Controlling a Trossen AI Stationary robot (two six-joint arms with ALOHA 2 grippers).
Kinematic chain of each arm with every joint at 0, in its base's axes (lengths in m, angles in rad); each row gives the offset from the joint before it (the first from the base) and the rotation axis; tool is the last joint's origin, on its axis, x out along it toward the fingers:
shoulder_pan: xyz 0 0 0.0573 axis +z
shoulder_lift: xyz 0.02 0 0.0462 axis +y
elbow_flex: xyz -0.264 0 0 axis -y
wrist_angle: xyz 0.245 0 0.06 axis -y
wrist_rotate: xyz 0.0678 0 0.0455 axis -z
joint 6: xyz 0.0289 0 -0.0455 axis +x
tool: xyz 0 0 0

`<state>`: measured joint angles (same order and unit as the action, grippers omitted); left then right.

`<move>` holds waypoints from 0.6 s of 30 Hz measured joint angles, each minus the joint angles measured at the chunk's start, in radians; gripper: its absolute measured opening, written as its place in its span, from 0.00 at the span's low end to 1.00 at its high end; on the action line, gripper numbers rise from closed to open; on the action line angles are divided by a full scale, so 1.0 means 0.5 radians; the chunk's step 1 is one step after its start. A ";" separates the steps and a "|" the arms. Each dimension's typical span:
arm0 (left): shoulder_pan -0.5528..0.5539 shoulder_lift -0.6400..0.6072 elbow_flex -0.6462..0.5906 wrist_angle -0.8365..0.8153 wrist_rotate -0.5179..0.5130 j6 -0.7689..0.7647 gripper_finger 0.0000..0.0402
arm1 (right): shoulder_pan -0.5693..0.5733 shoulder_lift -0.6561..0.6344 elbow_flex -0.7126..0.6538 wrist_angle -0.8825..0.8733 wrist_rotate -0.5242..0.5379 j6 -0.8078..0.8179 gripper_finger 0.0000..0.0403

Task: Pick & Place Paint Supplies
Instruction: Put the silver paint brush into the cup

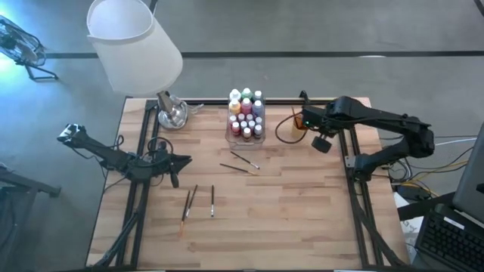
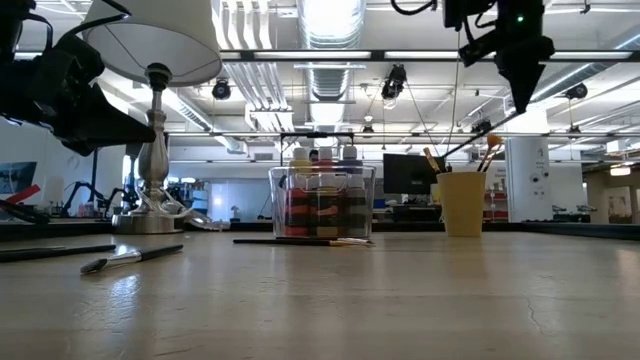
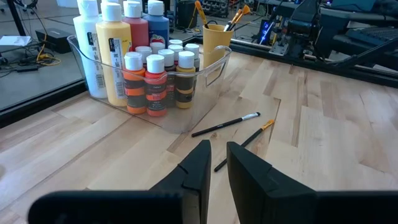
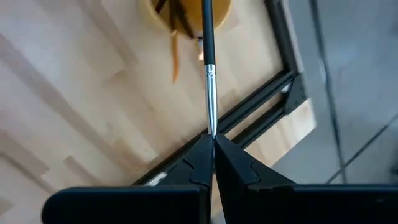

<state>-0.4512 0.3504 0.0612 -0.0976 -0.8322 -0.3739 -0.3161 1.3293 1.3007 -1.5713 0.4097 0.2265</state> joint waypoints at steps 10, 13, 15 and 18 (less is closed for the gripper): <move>0.000 0.000 0.000 0.000 0.000 0.000 0.14 | -0.098 0.120 0.210 0.004 0.731 -0.573 0.02; 0.000 0.000 0.000 0.000 0.000 0.000 0.14 | -0.103 0.095 0.236 0.001 1.114 -0.803 0.02; 0.000 0.000 0.000 0.000 0.000 0.000 0.14 | -0.102 0.069 0.244 -0.001 1.284 -0.952 0.02; 0.000 0.000 0.000 0.000 0.000 0.000 0.14 | -0.071 0.034 0.258 0.000 1.425 -1.158 0.02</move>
<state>-0.4511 0.3504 0.0612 -0.0975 -0.8322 -0.3737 -0.3518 1.3463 1.4297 -1.5713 1.1222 -0.3526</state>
